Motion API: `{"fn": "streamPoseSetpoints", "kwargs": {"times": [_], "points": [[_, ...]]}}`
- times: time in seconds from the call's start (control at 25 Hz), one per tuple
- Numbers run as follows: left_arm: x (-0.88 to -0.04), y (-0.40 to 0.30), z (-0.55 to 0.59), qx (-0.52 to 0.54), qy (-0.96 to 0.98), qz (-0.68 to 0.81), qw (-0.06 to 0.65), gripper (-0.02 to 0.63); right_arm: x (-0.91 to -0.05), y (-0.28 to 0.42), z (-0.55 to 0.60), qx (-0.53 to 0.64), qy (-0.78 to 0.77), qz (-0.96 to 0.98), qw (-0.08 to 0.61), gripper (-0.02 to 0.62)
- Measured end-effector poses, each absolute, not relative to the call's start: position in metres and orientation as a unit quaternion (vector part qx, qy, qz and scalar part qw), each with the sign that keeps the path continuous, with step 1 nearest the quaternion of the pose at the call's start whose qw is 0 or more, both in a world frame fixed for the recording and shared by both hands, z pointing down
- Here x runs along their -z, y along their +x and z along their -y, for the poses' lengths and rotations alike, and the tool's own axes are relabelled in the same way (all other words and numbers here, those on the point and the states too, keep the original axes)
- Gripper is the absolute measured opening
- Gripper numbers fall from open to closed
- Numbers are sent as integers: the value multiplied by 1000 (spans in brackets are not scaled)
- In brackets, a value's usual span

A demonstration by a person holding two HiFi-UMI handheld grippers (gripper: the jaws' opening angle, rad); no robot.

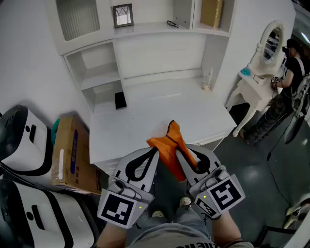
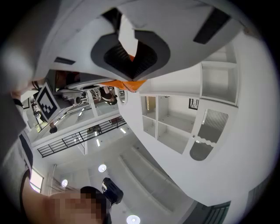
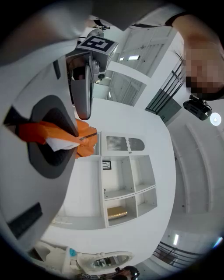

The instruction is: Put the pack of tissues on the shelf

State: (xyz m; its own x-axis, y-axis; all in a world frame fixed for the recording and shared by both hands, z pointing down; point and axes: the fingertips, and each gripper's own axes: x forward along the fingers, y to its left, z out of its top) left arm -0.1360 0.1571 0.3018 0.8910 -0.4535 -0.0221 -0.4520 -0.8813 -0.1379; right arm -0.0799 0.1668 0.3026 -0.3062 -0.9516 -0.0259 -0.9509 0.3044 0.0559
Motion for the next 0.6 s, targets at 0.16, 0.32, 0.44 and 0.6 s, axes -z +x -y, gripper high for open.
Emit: {"fn": "streamPoseSetpoints", "kwargs": {"times": [0.16,0.32,0.44,0.6], "points": [[-300,-134,-158,2,-971,-229,70,40,-300,-79,-167,32,592,805,3,40],[-299,-133,-157,1,-972,-227,66,40,-301,-79,-166,30,592,805,3,40],[-299,-134,-157,-2,-973,-224,63,40,-302,-81,-167,30,595,803,2,40],[-299,-133,-156,-2,-973,-220,64,40,-301,-81,-167,30,597,802,5,38]]}}
